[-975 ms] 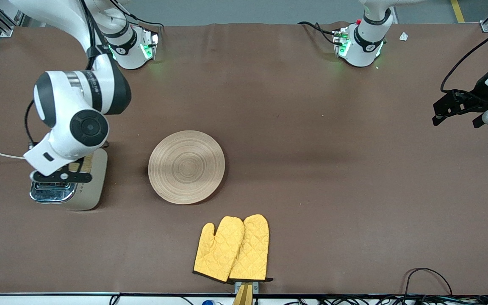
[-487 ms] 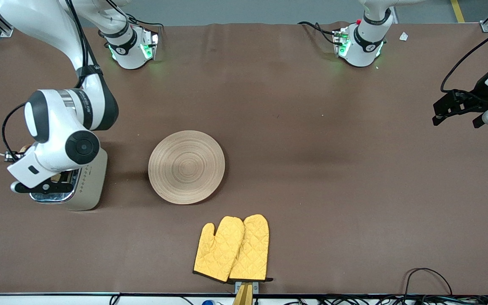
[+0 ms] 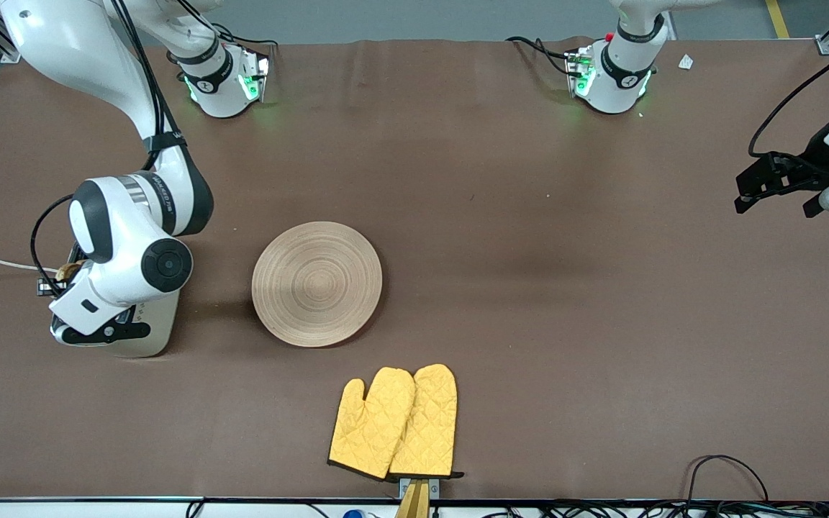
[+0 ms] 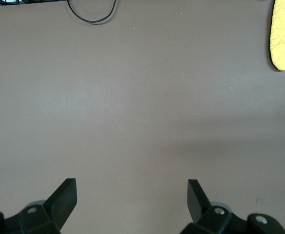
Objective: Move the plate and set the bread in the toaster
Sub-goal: 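Lower the bread into the toaster slot and open the right gripper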
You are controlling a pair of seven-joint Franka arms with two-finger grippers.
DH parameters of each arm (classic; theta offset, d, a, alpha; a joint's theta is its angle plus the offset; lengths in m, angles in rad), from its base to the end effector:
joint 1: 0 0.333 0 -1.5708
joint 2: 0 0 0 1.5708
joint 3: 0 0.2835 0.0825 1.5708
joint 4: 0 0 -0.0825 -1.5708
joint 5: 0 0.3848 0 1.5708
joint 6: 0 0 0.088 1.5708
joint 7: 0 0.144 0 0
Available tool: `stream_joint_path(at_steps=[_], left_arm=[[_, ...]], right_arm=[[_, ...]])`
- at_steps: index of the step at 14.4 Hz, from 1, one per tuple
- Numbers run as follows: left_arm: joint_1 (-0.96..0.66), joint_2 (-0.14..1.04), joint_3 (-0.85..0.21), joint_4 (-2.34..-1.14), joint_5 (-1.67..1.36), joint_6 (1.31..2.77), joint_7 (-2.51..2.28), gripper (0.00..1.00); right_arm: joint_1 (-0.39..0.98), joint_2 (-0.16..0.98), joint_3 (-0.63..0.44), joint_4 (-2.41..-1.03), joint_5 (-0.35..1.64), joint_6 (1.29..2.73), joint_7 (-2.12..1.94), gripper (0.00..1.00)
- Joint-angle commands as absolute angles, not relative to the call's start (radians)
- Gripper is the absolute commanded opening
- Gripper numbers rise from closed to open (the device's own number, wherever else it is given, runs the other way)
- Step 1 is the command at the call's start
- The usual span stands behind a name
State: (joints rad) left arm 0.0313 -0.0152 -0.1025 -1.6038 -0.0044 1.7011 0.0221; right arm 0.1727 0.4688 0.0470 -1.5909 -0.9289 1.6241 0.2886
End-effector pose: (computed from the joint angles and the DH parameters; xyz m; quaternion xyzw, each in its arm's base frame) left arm 0.5665 -0.0413 0.5601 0.9973 -0.0464 0.0561 0.0028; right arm 0.6347 0.0246 0.3203 0.8814 0.0894 -0.0805 0.4567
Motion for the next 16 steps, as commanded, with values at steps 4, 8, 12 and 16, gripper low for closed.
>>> stream_joint_path(at_steps=[4,8,12,16], left_arm=[[0.037,-0.011,-0.106,-1.592,0.009,1.701,0.034,1.00],[0.037,-0.011,-0.106,-1.592,0.009,1.701,0.035,1.00],[0.037,-0.011,-0.106,-1.591,0.009,1.700,0.034,1.00],[0.037,-0.011,-0.106,-1.592,0.009,1.701,0.035,1.00]], right_arm=[[0.149,0.491,0.066,-1.600,-0.736,1.641,0.322,0.94],[0.170,0.414,0.072,-1.513,-0.665,1.564,0.316,1.00],[0.129,0.296,0.064,-1.451,-0.438,1.483,0.301,1.00],[0.019,0.183,0.061,-1.462,-0.183,1.424,0.307,1.00]])
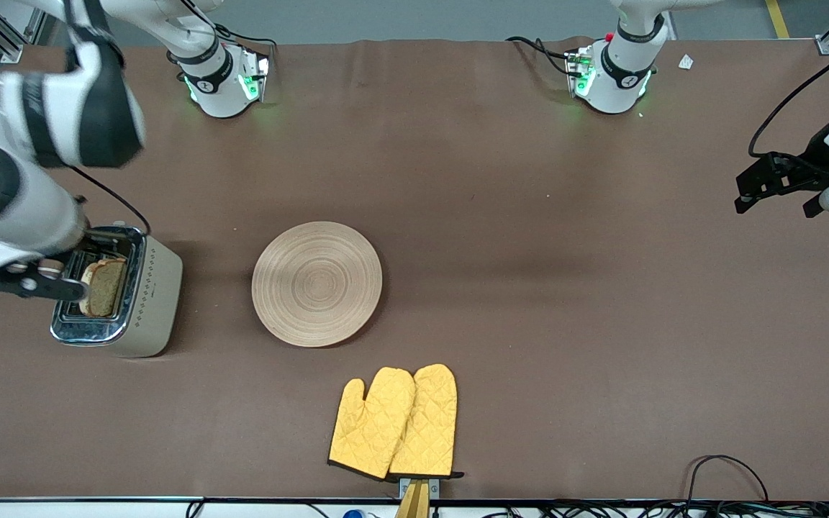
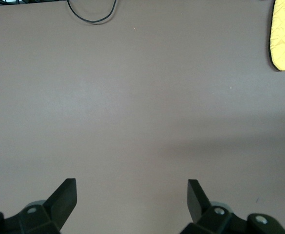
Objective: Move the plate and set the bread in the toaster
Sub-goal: 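Lower the bread into the toaster slot and open the right gripper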
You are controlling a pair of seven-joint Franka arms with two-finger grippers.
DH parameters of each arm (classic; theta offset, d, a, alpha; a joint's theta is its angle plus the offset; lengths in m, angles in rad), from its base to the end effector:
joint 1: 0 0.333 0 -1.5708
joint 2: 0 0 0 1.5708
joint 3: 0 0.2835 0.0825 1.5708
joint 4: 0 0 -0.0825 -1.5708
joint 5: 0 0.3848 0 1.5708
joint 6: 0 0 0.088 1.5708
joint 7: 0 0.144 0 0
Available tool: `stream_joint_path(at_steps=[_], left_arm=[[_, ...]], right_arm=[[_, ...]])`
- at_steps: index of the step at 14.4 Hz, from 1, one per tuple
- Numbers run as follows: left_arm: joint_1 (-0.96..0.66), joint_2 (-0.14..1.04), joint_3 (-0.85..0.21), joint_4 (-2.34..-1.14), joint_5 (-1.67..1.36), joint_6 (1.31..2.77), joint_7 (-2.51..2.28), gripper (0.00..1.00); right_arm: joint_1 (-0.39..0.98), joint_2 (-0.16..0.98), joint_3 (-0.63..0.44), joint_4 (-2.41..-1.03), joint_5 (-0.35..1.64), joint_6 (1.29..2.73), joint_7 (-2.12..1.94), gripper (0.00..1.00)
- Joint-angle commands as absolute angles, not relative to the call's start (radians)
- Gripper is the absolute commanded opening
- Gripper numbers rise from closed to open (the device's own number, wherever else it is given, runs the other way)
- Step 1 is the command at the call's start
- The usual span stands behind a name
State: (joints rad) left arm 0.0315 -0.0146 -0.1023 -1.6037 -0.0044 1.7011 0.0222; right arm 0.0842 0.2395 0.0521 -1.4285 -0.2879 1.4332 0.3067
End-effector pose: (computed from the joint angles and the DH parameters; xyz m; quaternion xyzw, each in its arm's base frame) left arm 0.5667 -0.0411 0.5598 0.9974 -0.0463 0.0559 0.0028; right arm 0.5918 0.0341 0.4790 0.9799 -0.0866 -0.0829 0.1594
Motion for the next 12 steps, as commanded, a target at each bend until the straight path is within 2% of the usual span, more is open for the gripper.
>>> stream_joint_path(at_steps=[1,4,6,12], left_arm=[[0.037,-0.011,-0.106,-1.592,0.009,1.701,0.035,1.00],[0.037,-0.011,-0.106,-1.592,0.009,1.701,0.035,1.00],[0.037,-0.011,-0.106,-1.592,0.009,1.701,0.035,1.00],[0.037,-0.005,-0.106,-1.568,0.015,1.701,0.026,1.00]], right_arm=[[-0.024,0.160,0.063,-1.463,-0.117,1.424,0.305,1.00],[-0.112,0.051,0.063,-1.526,0.038,1.468,0.281,1.00],[-0.113,-0.058,0.061,-1.630,0.041,1.537,0.206,1.00],[-0.121,-0.202,0.054,-1.827,0.041,1.655,0.056,1.00]])
